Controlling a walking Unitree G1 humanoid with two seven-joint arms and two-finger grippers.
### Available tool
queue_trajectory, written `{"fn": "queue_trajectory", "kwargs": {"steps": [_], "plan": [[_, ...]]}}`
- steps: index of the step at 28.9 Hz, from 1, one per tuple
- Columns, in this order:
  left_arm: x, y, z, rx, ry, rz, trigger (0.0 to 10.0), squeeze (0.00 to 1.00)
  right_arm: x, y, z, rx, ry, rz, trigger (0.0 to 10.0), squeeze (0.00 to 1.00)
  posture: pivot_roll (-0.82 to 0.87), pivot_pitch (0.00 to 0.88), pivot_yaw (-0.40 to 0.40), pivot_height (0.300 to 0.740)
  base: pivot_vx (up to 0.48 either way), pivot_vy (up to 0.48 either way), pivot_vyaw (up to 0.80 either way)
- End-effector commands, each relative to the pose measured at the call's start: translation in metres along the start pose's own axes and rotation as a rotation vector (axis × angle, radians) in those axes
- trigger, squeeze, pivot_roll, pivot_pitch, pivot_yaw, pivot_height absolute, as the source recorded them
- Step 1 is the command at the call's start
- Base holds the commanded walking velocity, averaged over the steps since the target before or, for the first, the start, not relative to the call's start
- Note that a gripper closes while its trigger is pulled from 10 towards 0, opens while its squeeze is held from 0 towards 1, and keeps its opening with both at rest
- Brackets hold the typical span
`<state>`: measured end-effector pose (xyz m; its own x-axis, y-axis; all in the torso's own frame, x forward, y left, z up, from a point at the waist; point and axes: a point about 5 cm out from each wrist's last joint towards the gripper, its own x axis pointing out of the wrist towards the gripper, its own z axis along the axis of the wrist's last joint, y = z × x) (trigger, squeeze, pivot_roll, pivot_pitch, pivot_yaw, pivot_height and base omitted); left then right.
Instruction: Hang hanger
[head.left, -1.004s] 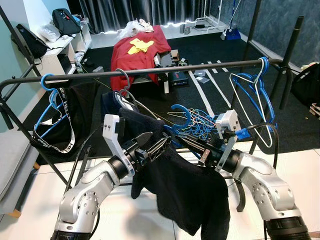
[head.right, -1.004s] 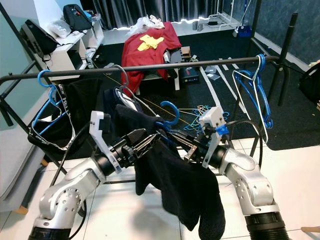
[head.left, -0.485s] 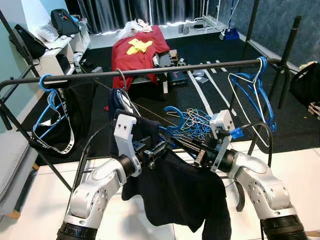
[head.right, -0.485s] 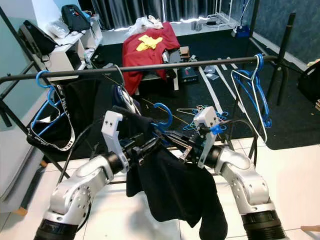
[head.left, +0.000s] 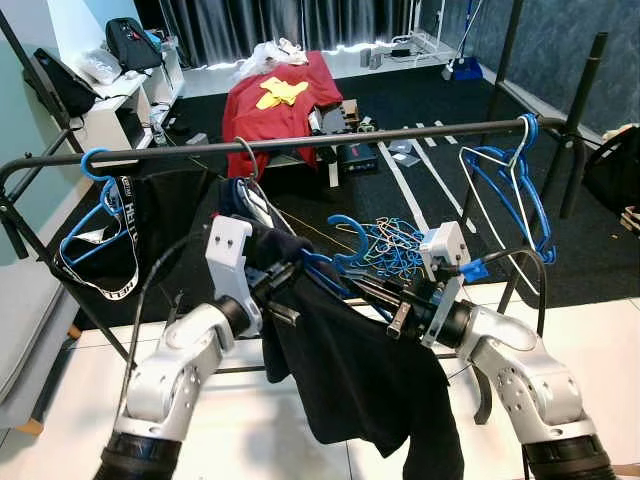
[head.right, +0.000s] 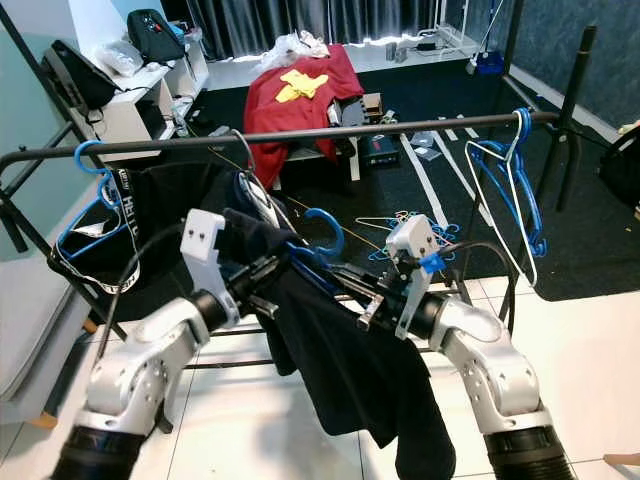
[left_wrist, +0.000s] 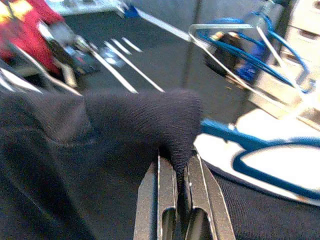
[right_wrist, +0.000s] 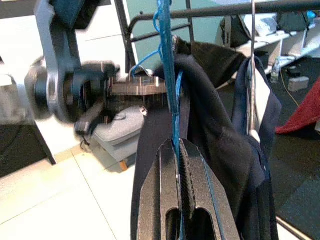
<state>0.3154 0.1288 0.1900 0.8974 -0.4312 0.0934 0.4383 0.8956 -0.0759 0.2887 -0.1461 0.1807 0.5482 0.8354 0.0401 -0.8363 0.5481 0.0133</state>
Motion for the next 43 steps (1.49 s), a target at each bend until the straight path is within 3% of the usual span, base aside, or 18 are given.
{"fn": "queue_trajectory", "kwargs": {"steps": [1,4,8,20,23,24,25,26,27,28,29,31,33,37,40,41,42,43], "plan": [[-0.003,0.017,0.008,0.044,-0.033,0.087,0.0,0.0,0.0,0.006,0.0,-0.018,0.005,0.02,10.0,0.0,-0.02,0.031,0.112,0.74,0.0,0.0,0.0],[0.003,0.037,0.029,0.116,-0.085,0.203,0.0,0.0,-0.006,0.015,-0.011,0.01,0.044,0.048,10.0,0.0,-0.02,0.036,0.108,0.74,0.0,0.0,0.0],[0.009,0.057,0.043,0.211,-0.085,0.279,0.0,0.0,-0.014,0.028,-0.02,0.036,0.048,0.06,10.0,0.0,-0.03,0.041,0.109,0.74,0.0,0.0,0.0],[0.013,0.066,0.047,0.26,-0.083,0.308,0.0,0.0,-0.018,0.035,-0.022,0.055,0.033,0.058,10.0,0.0,-0.03,0.044,0.112,0.74,0.0,0.0,0.0],[0.013,0.071,0.035,0.292,-0.026,0.329,0.0,0.0,-0.026,0.046,-0.011,0.047,-0.062,0.038,10.0,0.0,-0.04,0.055,0.119,0.74,0.0,0.0,0.0],[0.013,0.076,0.035,0.31,-0.024,0.361,0.0,0.0,-0.032,0.053,-0.014,0.067,-0.045,0.04,10.0,0.0,-0.04,0.056,0.117,0.74,0.0,0.0,0.0],[0.014,0.078,0.041,0.329,-0.056,0.366,0.0,0.0,-0.039,0.057,-0.029,0.091,0.061,0.028,10.0,0.0,-0.04,0.058,0.115,0.74,0.0,0.0,0.0],[0.014,0.078,0.041,0.329,-0.056,0.366,0.0,0.0,-0.039,0.057,-0.029,0.091,0.061,0.028,10.0,0.0,-0.04,0.058,0.115,0.74,0.0,0.0,0.0],[0.017,0.075,0.051,0.339,-0.103,0.344,0.0,0.0,-0.048,0.056,-0.051,0.06,0.24,0.0,10.0,0.0,-0.03,0.059,0.115,0.74,0.0,0.0,0.0],[0.017,0.075,0.051,0.339,-0.103,0.344,0.0,0.0,-0.048,0.056,-0.051,0.06,0.24,0.0,10.0,0.0,-0.03,0.059,0.115,0.74,0.0,0.0,0.0],[0.02,0.069,0.059,0.353,-0.138,0.307,0.0,0.0,-0.056,0.05,-0.066,0.009,0.367,-0.053,10.0,0.0,-0.03,0.06,0.114,0.74,0.0,0.0,0.0],[0.022,0.063,0.065,0.365,-0.163,0.276,0.0,0.0,-0.061,0.043,-0.073,-0.041,0.433,-0.098,10.0,0.0,-0.03,0.06,0.114,0.74,0.0,0.0,0.0],[0.022,0.063,0.065,0.365,-0.163,0.276,0.0,0.0,-0.061,0.043,-0.073,-0.041,0.433,-0.098,10.0,0.0,-0.03,0.06,0.114,0.74,0.0,0.0,0.0],[0.025,0.056,0.075,0.403,-0.202,0.249,0.0,0.0,-0.062,0.035,-0.075,-0.159,0.485,-0.095,10.0,0.0,-0.03,0.06,0.108,0.74,0.0,0.0,0.0],[0.025,0.055,0.076,0.414,-0.204,0.246,0.0,0.0,-0.061,0.036,-0.074,-0.176,0.451,-0.097,10.0,0.0,-0.03,0.061,0.106,0.74,0.0,0.0,0.0],[0.026,0.059,0.067,0.43,-0.155,0.265,0.0,0.0,-0.054,0.039,-0.058,-0.233,0.24,-0.126,10.0,0.0,-0.03,0.062,0.109,0.74,0.0,0.0,0.0],[0.026,0.059,0.067,0.43,-0.155,0.265,0.0,0.0,-0.054,0.039,-0.058,-0.233,0.24,-0.126,10.0,0.0,-0.03,0.062,0.109,0.74,0.0,0.0,0.0],[0.026,0.061,0.063,0.432,-0.135,0.277,0.0,0.0,-0.053,0.04,-0.051,-0.248,0.158,-0.14,10.0,0.0,-0.03,0.062,0.109,0.74,0.0,0.0,0.0]]}}
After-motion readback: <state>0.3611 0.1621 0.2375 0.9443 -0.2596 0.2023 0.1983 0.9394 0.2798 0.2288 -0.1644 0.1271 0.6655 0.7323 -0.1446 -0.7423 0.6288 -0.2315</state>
